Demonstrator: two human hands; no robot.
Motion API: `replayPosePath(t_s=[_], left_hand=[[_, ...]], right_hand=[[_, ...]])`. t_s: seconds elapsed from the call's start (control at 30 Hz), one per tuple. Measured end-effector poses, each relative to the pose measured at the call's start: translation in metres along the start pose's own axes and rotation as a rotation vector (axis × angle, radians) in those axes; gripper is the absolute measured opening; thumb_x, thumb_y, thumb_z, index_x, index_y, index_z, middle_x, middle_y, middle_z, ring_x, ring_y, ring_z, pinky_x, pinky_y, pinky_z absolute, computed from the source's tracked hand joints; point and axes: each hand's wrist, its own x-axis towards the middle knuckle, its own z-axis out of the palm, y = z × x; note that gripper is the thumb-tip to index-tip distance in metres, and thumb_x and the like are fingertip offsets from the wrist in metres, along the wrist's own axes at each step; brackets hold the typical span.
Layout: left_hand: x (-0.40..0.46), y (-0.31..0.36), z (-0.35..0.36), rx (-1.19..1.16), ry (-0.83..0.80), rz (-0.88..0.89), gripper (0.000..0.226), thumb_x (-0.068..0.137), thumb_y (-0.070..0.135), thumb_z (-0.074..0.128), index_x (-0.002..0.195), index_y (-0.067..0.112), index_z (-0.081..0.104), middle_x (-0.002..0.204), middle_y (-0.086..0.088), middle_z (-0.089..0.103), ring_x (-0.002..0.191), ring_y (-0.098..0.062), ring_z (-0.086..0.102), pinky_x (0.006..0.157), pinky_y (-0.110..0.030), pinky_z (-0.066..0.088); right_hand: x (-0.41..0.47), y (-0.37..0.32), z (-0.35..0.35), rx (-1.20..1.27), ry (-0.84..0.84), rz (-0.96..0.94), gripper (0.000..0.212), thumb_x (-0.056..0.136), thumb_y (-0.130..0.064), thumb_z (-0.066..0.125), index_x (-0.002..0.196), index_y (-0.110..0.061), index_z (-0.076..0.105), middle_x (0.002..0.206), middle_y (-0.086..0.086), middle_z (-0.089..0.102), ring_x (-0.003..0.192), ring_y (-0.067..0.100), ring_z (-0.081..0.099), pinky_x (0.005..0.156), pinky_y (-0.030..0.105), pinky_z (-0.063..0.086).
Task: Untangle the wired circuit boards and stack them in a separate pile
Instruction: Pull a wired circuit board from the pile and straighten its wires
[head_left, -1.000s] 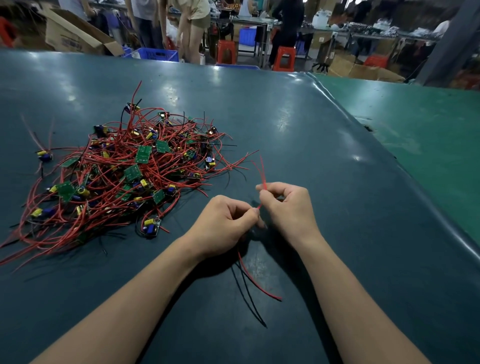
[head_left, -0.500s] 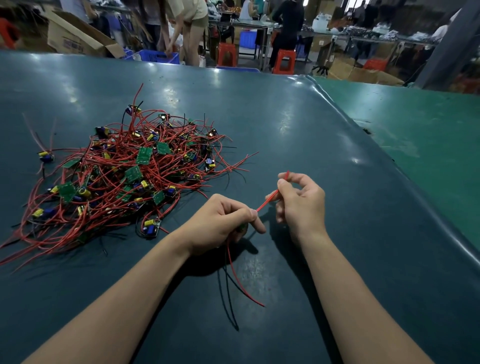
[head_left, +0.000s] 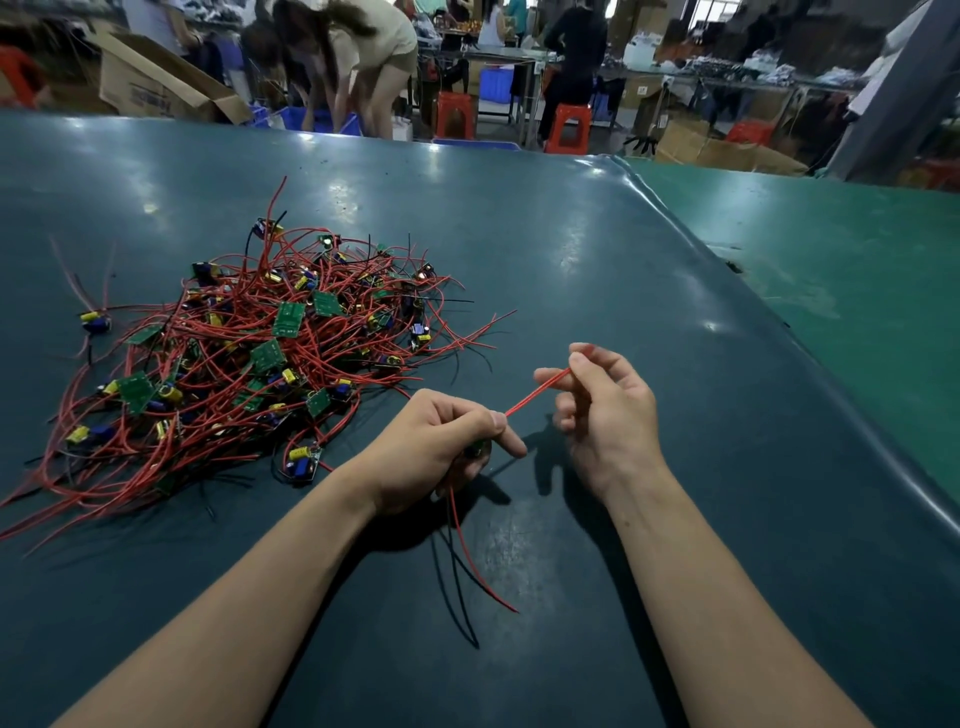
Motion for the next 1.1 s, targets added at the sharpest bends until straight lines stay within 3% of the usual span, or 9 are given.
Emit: replayPosePath(t_s=[0.17,0.33,0.6,0.77,0.9,0.97,1.03,1.1], left_hand=[[-0.001,0.001,0.0,-0.011,-0.031,0.006,0.036,0.099,0.012,0.051,0.074,0.01,0.077,0.046,-0.002,0.042,0.039,-0.013,0.031,0.036,-0.016,0.027],[-0.002,0.002,0.0,-0.096,0.017,-0.005,0.034,0.099,0.009,0.047,0.08,-0.001,0.074,0.045,-0.005,0.041,0.036,-0.01,0.033,0.036,-0.016,0.026],[0.0,-0.001,0.001,-0.034,0.002,0.017,0.032,0.099,0.01,0.049,0.083,0.0,0.074,0.045,-0.001,0.043,0.036,-0.009,0.035,0.035,-0.016,0.029],[0.003,-0.005,0.001,-0.13,0.048,0.029,0.031,0.098,0.018,0.053,0.081,0.007,0.077,0.047,-0.001,0.046,0.035,-0.011,0.033,0.036,-0.017,0.03],[0.006,-0.005,0.002,-0.325,0.15,0.046,0.025,0.087,0.03,0.063,0.082,0.01,0.078,0.053,-0.002,0.052,0.04,-0.009,0.037,0.038,-0.017,0.032],[0.008,-0.004,0.004,-0.396,0.235,0.072,0.03,0.084,0.034,0.058,0.087,0.013,0.078,0.068,-0.007,0.066,0.052,-0.012,0.049,0.042,-0.02,0.04],[0.009,-0.004,0.005,-0.432,0.27,0.104,0.031,0.085,0.033,0.058,0.091,0.011,0.078,0.088,-0.013,0.072,0.066,-0.017,0.059,0.053,-0.026,0.051],[0.009,-0.005,0.006,-0.448,0.267,0.114,0.03,0.083,0.031,0.06,0.094,0.009,0.077,0.09,-0.015,0.07,0.073,-0.026,0.062,0.064,-0.032,0.055]], right_hand=[[0.001,0.0,0.0,0.066,0.001,0.072,0.011,0.1,-0.008,0.048,0.092,-0.012,0.055,0.053,0.007,0.063,0.027,0.006,0.03,0.03,0.013,0.023],[0.003,0.002,0.003,-0.036,0.086,-0.06,0.009,0.102,-0.011,0.05,0.093,-0.014,0.048,0.065,0.013,0.071,0.034,0.011,0.044,0.035,0.017,0.034],[0.003,0.004,0.004,0.145,0.103,0.129,0.01,0.098,-0.007,0.054,0.089,-0.008,0.052,0.046,0.001,0.055,0.028,0.006,0.032,0.03,0.014,0.022],[0.004,0.004,0.001,0.192,0.192,0.09,0.017,0.102,-0.013,0.051,0.085,-0.009,0.048,0.065,0.012,0.072,0.036,0.008,0.049,0.036,0.016,0.04],[0.006,-0.005,-0.008,0.228,0.264,0.017,0.015,0.104,-0.019,0.046,0.093,-0.009,0.047,0.079,0.015,0.071,0.049,0.017,0.066,0.041,0.02,0.048],[-0.003,-0.005,-0.004,-0.004,0.113,0.019,0.02,0.1,-0.028,0.054,0.089,-0.011,0.056,0.072,0.01,0.063,0.044,0.014,0.06,0.036,0.018,0.04],[-0.017,0.005,0.005,-0.261,-0.217,0.075,0.024,0.089,-0.037,0.064,0.08,-0.016,0.069,0.065,0.005,0.061,0.044,0.01,0.053,0.035,0.017,0.035],[-0.029,0.014,0.013,-0.425,-0.462,0.057,0.016,0.085,-0.03,0.069,0.077,-0.017,0.072,0.065,-0.002,0.066,0.049,0.006,0.054,0.041,0.016,0.039]])
